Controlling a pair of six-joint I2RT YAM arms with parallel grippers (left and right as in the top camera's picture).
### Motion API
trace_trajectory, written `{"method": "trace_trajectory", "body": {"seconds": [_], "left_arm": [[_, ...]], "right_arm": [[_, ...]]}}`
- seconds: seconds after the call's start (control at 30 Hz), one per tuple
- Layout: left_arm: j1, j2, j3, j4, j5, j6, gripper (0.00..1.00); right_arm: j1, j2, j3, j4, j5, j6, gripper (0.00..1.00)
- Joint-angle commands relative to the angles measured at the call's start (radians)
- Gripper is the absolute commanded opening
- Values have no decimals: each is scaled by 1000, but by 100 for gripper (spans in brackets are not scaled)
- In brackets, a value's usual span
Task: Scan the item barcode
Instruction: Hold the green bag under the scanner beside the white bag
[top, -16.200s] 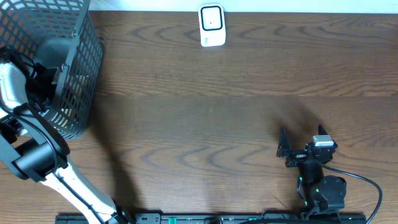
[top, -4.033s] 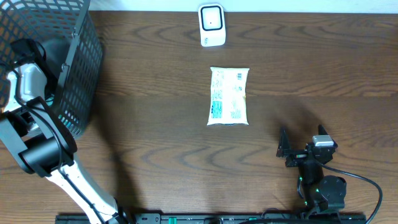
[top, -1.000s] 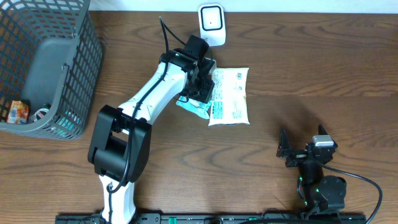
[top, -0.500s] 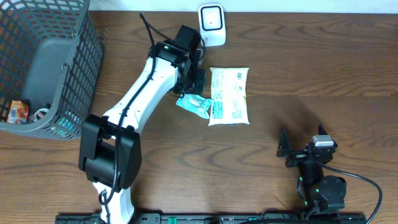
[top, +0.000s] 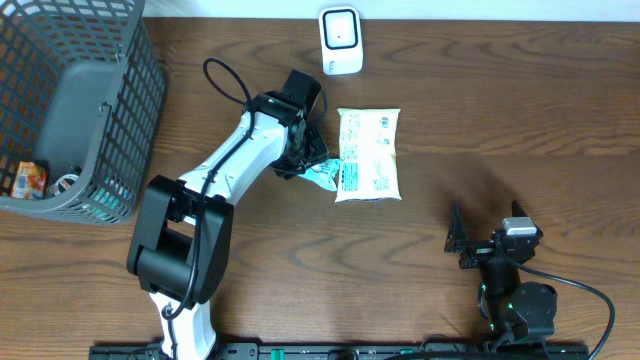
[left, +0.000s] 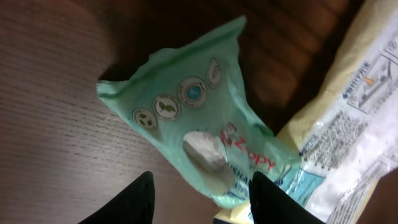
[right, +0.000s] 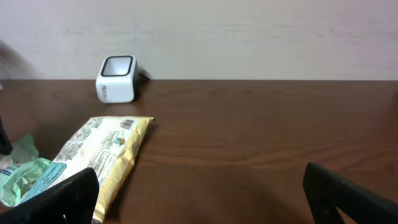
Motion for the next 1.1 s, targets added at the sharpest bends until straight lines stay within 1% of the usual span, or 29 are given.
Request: {"method": "trace_trajectory", "body": {"seconds": [0.0,0.1,0.2,0.27,0.37,0.57,0.6,0.63,0.7,0.73,0.77,0.8,0.83,0.9,0.93,1.0,1.07], "left_arm": [[0,-3,-31,26,-14,-143,49],[0,-3,-60,64,-29,-185,49],[-4,-3,-90,77,-110,-235,49],[-4,-3,-113,94,-137,-267,48],[-4,0,-129,132,-137,-266,49],[-5,26,-129,149,-140,-266,48],[-5,34,-129,153,-140,-264,45],[-5,41,-129,154,-140,-252,39],[-6,55,-129,159,-140,-200,29],[-6,61,-129,161,-140,-156,24],[-6,62,-129,161,-140,-126,21],[-6,62,-129,161,-140,-98,15],[-6,62,-129,162,-140,-66,12],[-6,62,-129,169,-140,-18,8],[-6,62,-129,178,-140,16,8],[-6,61,-128,208,-140,131,8],[-4,57,-114,217,-140,278,8]], "right_arm": [[-3,-6,-2,-3,1,10,99],[-3,-6,-2,-3,2,10,99],[-3,-6,-2,-4,2,10,99],[-3,-6,-2,-3,2,10,99],[-3,-6,-2,-3,2,10,99],[-3,-6,-2,-3,1,10,99],[-3,-6,-2,-3,1,10,99],[-3,-6,-2,-4,2,10,99],[-3,-6,-2,-4,1,10,99],[-3,-6,-2,-3,2,10,99],[-3,-6,-2,-3,2,10,99],[-3,-6,-2,-3,1,10,99],[-3,-6,-2,-3,2,10,99],[-3,-6,-2,-3,2,10,99],[-3,-6,-2,-3,2,10,99],[-3,-6,-2,-3,1,10,99],[-3,-6,-2,-3,1,10,99]]}}
